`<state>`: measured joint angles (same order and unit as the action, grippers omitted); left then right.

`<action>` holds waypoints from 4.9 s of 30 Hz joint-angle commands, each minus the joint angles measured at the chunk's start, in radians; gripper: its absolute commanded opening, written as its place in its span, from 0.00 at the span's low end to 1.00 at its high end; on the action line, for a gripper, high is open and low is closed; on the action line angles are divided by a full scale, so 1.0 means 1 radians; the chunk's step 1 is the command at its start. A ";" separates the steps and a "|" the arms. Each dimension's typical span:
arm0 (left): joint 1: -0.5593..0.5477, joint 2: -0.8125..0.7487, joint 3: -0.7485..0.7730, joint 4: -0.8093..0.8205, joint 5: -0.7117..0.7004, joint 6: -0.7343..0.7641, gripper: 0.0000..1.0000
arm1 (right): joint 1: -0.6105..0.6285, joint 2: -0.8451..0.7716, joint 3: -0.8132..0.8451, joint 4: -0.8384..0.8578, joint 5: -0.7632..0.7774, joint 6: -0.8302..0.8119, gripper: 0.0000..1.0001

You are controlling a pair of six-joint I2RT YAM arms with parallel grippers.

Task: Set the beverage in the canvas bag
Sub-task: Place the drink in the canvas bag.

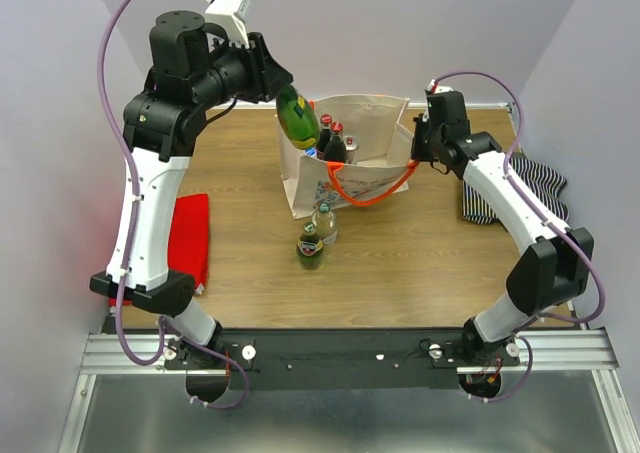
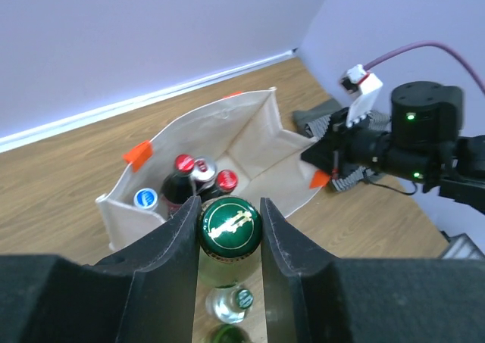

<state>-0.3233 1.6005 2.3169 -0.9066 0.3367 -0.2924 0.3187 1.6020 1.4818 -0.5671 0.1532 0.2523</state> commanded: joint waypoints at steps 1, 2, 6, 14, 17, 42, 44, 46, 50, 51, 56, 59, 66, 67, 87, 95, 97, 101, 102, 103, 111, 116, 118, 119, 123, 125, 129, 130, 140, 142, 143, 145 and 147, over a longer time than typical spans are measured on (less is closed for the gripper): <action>-0.026 -0.004 0.053 0.238 0.150 -0.068 0.00 | -0.006 -0.037 -0.038 0.003 -0.032 0.025 0.01; -0.033 0.001 0.053 0.254 0.154 -0.076 0.00 | -0.006 -0.039 -0.047 0.009 -0.035 0.025 0.01; -0.065 0.022 0.053 0.294 0.180 -0.096 0.00 | -0.006 -0.051 -0.061 0.022 -0.049 0.027 0.01; -0.157 0.090 0.062 0.357 0.176 -0.097 0.00 | -0.004 -0.092 -0.094 0.047 -0.102 0.042 0.01; -0.175 0.121 0.067 0.371 0.164 -0.100 0.00 | -0.004 -0.105 -0.109 0.055 -0.121 0.047 0.01; -0.342 0.410 0.098 0.339 -0.256 0.094 0.00 | 0.016 -0.183 -0.176 0.092 -0.230 0.054 0.01; -0.347 0.430 0.091 0.339 -0.280 0.111 0.00 | 0.017 -0.188 -0.176 0.088 -0.238 0.054 0.01; -0.356 0.440 0.081 0.341 -0.323 0.122 0.00 | 0.016 -0.191 -0.175 0.087 -0.239 0.056 0.01; -0.376 0.428 0.007 0.388 -0.418 0.168 0.00 | 0.016 -0.198 -0.170 0.082 -0.241 0.058 0.01; -0.379 0.421 -0.013 0.402 -0.430 0.182 0.00 | 0.017 -0.200 -0.166 0.079 -0.241 0.059 0.01; -0.387 0.394 -0.132 0.478 -0.481 0.187 0.00 | 0.017 -0.205 -0.156 0.076 -0.239 0.068 0.01; -0.390 0.368 -0.215 0.535 -0.501 0.188 0.00 | 0.016 -0.209 -0.144 0.075 -0.234 0.074 0.01; -0.392 0.329 -0.320 0.597 -0.521 0.184 0.00 | 0.017 -0.214 -0.118 0.067 -0.247 0.085 0.01; -0.392 0.328 -0.332 0.600 -0.524 0.182 0.00 | 0.016 -0.212 -0.117 0.067 -0.245 0.085 0.01; -0.392 0.326 -0.425 0.620 -0.550 0.165 0.00 | 0.017 -0.211 -0.106 0.055 -0.242 0.079 0.01; -0.392 0.314 -0.482 0.620 -0.574 0.159 0.00 | 0.017 -0.206 -0.103 0.055 -0.247 0.079 0.01; -0.392 0.315 -0.490 0.617 -0.581 0.159 0.00 | 0.017 -0.206 -0.101 0.056 -0.248 0.079 0.01; -0.392 0.328 -0.498 0.604 -0.599 0.157 0.00 | 0.017 -0.205 -0.101 0.055 -0.250 0.077 0.01; -0.392 0.329 -0.498 0.600 -0.604 0.160 0.00 | 0.016 -0.203 -0.101 0.055 -0.251 0.079 0.01; -0.392 0.331 -0.499 0.598 -0.607 0.159 0.00 | 0.017 -0.205 -0.101 0.055 -0.251 0.077 0.01; -0.392 0.366 -0.487 0.558 -0.648 0.165 0.13 | 0.017 -0.205 -0.106 0.055 -0.251 0.081 0.01; -0.392 0.357 -0.516 0.561 -0.657 0.174 0.33 | 0.017 -0.205 -0.106 0.058 -0.251 0.084 0.01; -0.392 0.354 -0.524 0.569 -0.659 0.176 0.36 | 0.017 -0.206 -0.106 0.059 -0.251 0.084 0.01; -0.392 0.352 -0.527 0.569 -0.662 0.176 0.39 | 0.017 -0.203 -0.104 0.061 -0.248 0.085 0.01; -0.392 0.357 -0.522 0.563 -0.674 0.177 0.53 | 0.017 -0.201 -0.098 0.061 -0.250 0.085 0.01; -0.392 0.355 -0.525 0.564 -0.676 0.179 0.58 | 0.017 -0.198 -0.095 0.059 -0.250 0.085 0.01; -0.392 0.352 -0.531 0.571 -0.676 0.183 0.64 | 0.017 -0.198 -0.092 0.059 -0.245 0.085 0.01; -0.392 0.352 -0.531 0.572 -0.674 0.185 0.65 | 0.017 -0.198 -0.092 0.059 -0.247 0.084 0.01; -0.418 0.335 -0.492 0.578 -0.663 0.226 0.68 | 0.017 -0.191 -0.089 0.061 -0.239 0.084 0.01; -0.433 0.334 -0.482 0.580 -0.668 0.240 0.69 | 0.017 -0.191 -0.089 0.062 -0.236 0.085 0.01; -0.439 0.332 -0.473 0.580 -0.674 0.254 0.69 | 0.017 -0.189 -0.087 0.064 -0.236 0.085 0.01; -0.454 0.329 -0.467 0.580 -0.686 0.266 0.70 | 0.017 -0.189 -0.086 0.065 -0.231 0.085 0.01; -0.465 0.326 -0.452 0.578 -0.699 0.283 0.71 | 0.017 -0.188 -0.084 0.065 -0.231 0.084 0.02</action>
<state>-0.7540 1.9820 1.8099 -0.3534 -0.3050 -0.0654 0.3283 1.4399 1.3365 -0.5220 -0.0540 0.3233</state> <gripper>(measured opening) 0.701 0.016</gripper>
